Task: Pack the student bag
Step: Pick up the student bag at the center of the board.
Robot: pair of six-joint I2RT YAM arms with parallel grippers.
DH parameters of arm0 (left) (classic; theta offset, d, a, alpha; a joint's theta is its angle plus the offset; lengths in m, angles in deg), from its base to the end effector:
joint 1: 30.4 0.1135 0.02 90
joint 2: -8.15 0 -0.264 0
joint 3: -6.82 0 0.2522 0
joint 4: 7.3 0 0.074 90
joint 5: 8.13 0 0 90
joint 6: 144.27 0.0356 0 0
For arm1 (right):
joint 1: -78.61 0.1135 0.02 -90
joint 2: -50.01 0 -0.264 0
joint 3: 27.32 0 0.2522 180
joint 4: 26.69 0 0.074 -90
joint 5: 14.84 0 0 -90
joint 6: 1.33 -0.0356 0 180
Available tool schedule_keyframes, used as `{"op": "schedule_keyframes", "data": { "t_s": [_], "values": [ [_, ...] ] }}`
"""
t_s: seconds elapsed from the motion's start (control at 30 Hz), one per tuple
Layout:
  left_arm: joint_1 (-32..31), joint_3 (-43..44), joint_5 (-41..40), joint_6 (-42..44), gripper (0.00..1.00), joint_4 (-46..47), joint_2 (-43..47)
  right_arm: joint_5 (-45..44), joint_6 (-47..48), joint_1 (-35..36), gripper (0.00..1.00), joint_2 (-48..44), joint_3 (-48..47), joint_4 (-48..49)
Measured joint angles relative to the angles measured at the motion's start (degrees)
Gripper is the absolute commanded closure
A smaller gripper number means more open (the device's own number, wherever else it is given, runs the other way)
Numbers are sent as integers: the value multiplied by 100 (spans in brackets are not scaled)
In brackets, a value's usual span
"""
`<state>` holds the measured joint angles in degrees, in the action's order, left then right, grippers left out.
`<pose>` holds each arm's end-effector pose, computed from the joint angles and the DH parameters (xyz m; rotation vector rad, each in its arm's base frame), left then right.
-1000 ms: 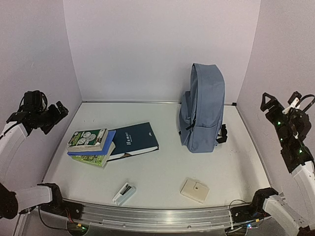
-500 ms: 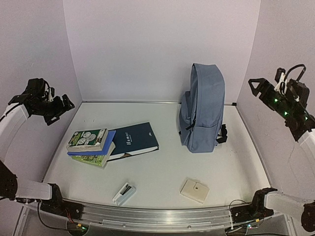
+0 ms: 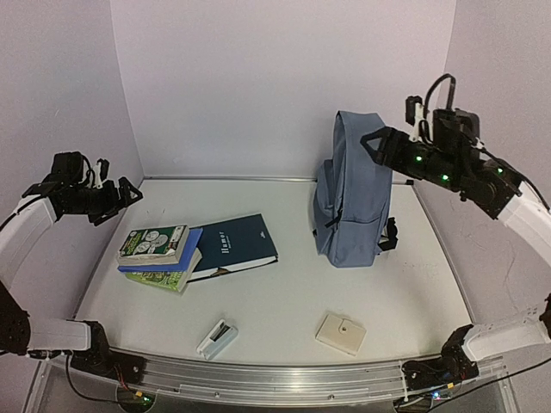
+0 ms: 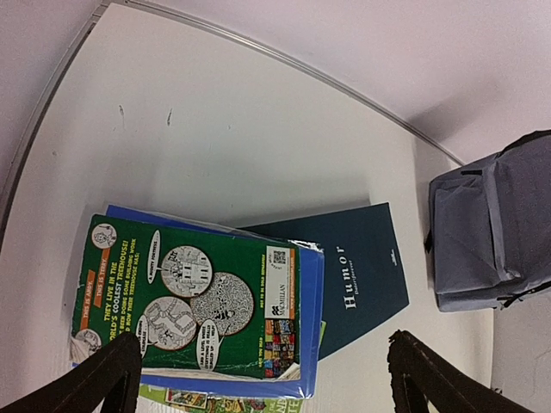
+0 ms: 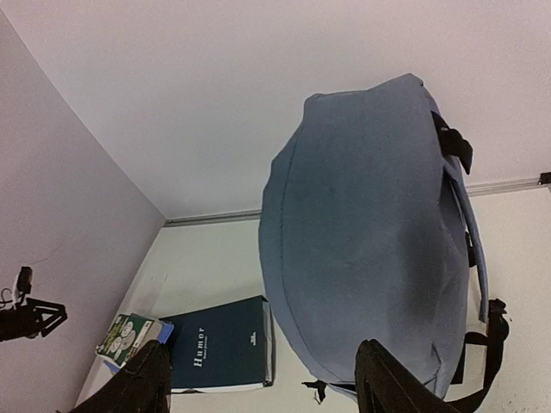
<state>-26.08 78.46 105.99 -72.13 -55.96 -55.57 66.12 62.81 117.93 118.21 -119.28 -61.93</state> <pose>0.2340 0.0031 0.3155 -0.2182 2.2679 -0.6036 0.2045 0.1603 0.4385 -0.0963 1.8172 0.6785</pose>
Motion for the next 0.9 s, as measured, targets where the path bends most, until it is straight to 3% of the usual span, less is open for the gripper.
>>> {"op": "schedule_keyframes", "data": {
  "t_s": [0.23, 0.6, 0.9],
  "values": [
    [-2, -101, 214, -10, 0, 93, -32, -1925, 202, 1013, 39, 1138, -1057, -303],
    [-2, -137, 293, -10, 0, 95, -42, -3664, 805, 1022, 42, 2451, -2281, -502],
    [-2, -139, 297, -10, 0, 92, -42, -4643, 1378, 1022, 54, 3403, -3016, -757]
  ]
}}
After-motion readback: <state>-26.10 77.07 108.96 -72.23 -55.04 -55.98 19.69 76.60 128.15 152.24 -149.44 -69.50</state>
